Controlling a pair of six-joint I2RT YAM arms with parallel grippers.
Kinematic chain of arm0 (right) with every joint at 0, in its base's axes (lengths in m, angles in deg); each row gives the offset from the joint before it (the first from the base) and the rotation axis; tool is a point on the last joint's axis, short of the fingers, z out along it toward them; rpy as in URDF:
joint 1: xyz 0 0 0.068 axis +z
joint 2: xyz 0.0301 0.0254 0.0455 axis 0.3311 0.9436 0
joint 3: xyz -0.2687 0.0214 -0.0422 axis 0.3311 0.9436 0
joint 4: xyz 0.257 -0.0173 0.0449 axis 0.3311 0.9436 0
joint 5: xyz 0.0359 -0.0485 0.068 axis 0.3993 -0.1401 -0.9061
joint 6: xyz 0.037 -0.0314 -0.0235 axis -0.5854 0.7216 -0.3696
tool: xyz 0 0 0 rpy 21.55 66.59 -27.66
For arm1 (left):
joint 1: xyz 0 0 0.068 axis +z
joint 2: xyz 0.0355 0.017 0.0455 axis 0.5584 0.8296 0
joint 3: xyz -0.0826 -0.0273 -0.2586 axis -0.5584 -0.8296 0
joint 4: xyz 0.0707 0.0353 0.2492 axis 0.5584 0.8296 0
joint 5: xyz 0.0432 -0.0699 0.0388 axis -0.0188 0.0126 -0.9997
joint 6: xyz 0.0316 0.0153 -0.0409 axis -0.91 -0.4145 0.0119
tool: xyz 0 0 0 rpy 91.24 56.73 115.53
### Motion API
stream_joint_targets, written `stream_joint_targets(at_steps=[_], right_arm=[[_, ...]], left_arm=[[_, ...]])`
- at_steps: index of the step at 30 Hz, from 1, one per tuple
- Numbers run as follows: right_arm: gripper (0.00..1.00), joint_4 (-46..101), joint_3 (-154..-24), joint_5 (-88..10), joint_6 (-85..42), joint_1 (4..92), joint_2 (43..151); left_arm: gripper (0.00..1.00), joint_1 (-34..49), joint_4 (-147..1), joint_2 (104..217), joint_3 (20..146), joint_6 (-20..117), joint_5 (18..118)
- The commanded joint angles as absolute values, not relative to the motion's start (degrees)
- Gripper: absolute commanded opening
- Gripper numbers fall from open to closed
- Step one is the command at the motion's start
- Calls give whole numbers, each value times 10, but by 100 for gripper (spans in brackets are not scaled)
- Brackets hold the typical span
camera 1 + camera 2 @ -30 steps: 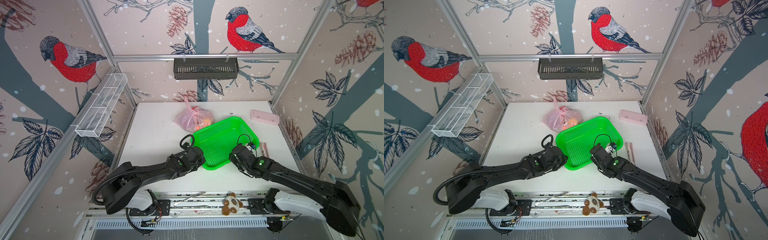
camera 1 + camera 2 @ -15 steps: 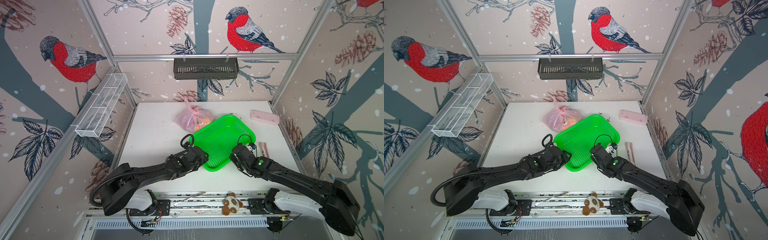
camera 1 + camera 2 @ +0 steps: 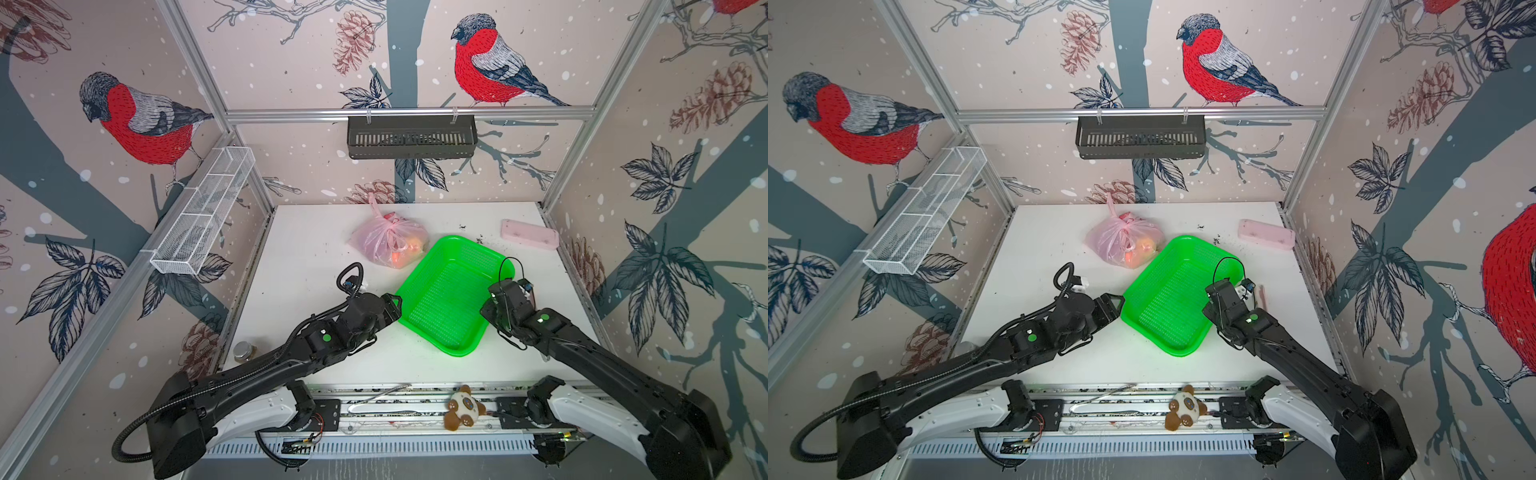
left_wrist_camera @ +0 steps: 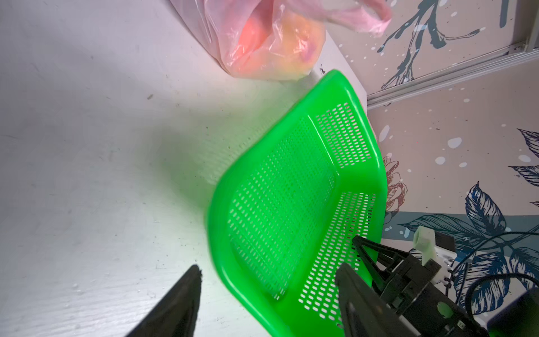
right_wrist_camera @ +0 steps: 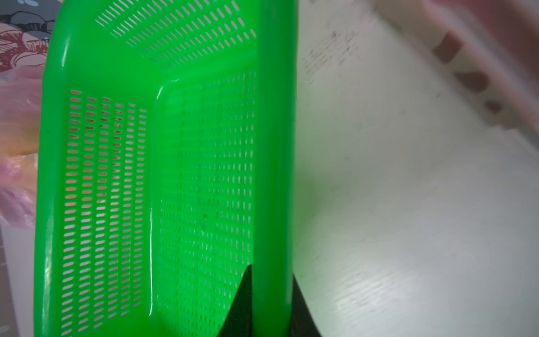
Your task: Untie the knot of the plastic bag and take out the fruit
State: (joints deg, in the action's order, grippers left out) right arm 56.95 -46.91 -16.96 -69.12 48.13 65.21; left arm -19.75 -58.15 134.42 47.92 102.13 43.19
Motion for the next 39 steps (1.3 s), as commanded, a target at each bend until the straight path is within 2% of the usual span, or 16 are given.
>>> stream_joint_targets(at_steps=[1, 5, 13, 19, 24, 31, 34, 39], right_arm=[[10, 616, -486, -202, -531, 430, 657], [10, 637, -525, -216, -429, 397, 701], [7, 667, -592, -259, -362, 389, 807], [7, 725, -649, -200, -302, 388, 869], [9, 727, -662, -222, -287, 369, 887], [28, 722, -674, -209, -288, 363, 914], [40, 714, -674, -199, -291, 362, 920], [65, 702, -687, -185, -308, 361, 899]], left_arm=[[75, -184, -537, 1323, 490, 972, 395], [76, -148, -519, 1310, 496, 937, 410], [79, -111, -528, 1315, 506, 870, 435], [81, -90, -534, 1368, 537, 801, 497], [81, -84, -544, 1427, 562, 756, 552], [81, -83, -557, 1537, 622, 698, 623], [81, -83, -560, 1589, 656, 675, 648], [80, -87, -547, 1673, 714, 644, 683]])
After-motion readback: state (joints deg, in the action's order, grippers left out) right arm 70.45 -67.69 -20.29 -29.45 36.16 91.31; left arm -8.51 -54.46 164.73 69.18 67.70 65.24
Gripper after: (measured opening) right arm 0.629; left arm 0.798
